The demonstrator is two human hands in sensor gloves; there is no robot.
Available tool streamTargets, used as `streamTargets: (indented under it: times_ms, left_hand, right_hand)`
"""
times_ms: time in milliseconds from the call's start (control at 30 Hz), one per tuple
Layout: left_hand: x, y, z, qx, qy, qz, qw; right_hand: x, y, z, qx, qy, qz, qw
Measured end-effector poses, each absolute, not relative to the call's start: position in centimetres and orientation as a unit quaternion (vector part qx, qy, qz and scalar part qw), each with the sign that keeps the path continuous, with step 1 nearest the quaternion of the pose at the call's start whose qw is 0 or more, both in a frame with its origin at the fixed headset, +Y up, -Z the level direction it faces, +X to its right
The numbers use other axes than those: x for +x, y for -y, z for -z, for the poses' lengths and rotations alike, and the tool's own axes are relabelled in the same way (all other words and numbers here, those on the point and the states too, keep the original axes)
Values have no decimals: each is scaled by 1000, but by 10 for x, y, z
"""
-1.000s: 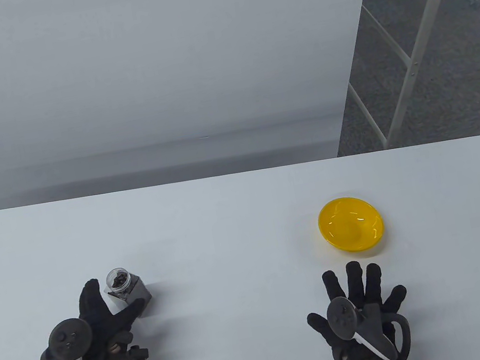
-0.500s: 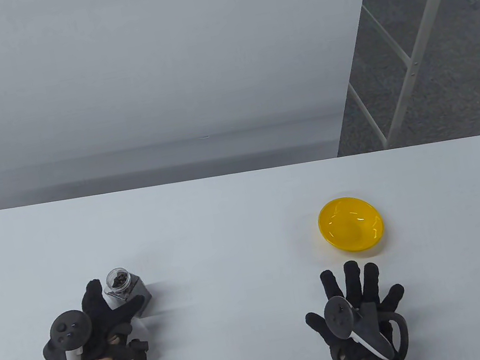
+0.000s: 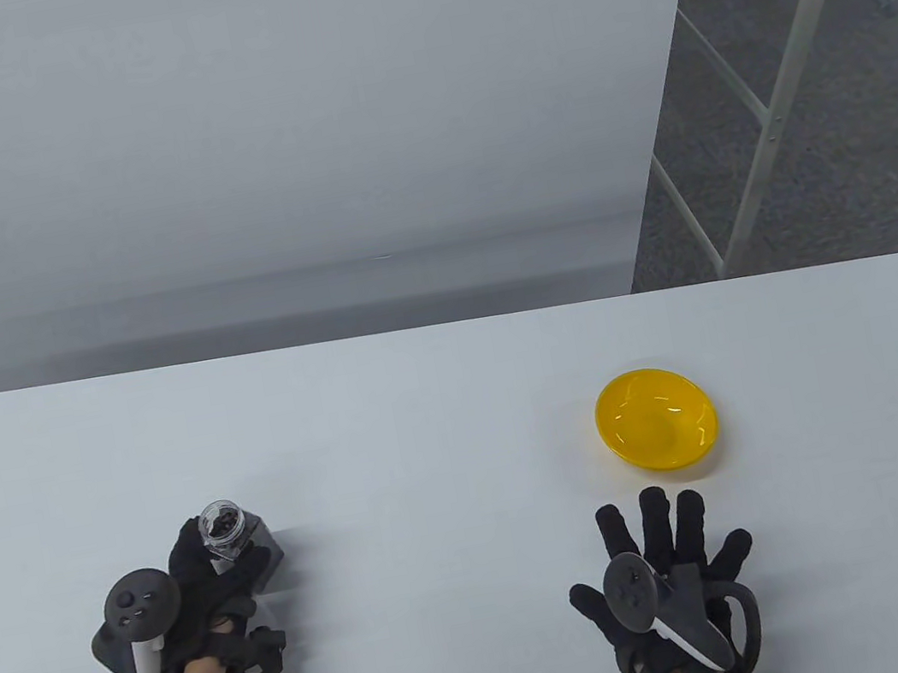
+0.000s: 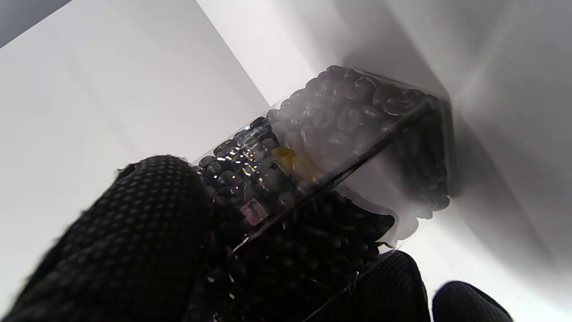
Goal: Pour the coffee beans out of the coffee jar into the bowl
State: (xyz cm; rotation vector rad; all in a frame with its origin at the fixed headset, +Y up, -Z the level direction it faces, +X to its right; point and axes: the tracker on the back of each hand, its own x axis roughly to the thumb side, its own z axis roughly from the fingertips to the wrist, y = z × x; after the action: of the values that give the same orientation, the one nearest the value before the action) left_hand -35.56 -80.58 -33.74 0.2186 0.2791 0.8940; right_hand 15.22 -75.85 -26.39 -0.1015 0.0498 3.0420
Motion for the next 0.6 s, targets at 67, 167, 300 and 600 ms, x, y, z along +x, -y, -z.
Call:
streamTargets:
  times_ms: [67,167,300,600]
  left_hand:
    - [-355,806,338,99,-131,-442,882]
    - [-355,807,338,102,-137,-470,866]
    - [-355,808,338,111,-139,-472,864]
    - [-353,801,334,114,-129,-460,871]
  right_hand:
    - [152,759,264,-33,-17,-998,49]
    - [152,758,264,-32,-17,-998,49]
    - [153,757,264,-33,-15,-998,55]
    - [155,755,263,-33,-12,-997,67]
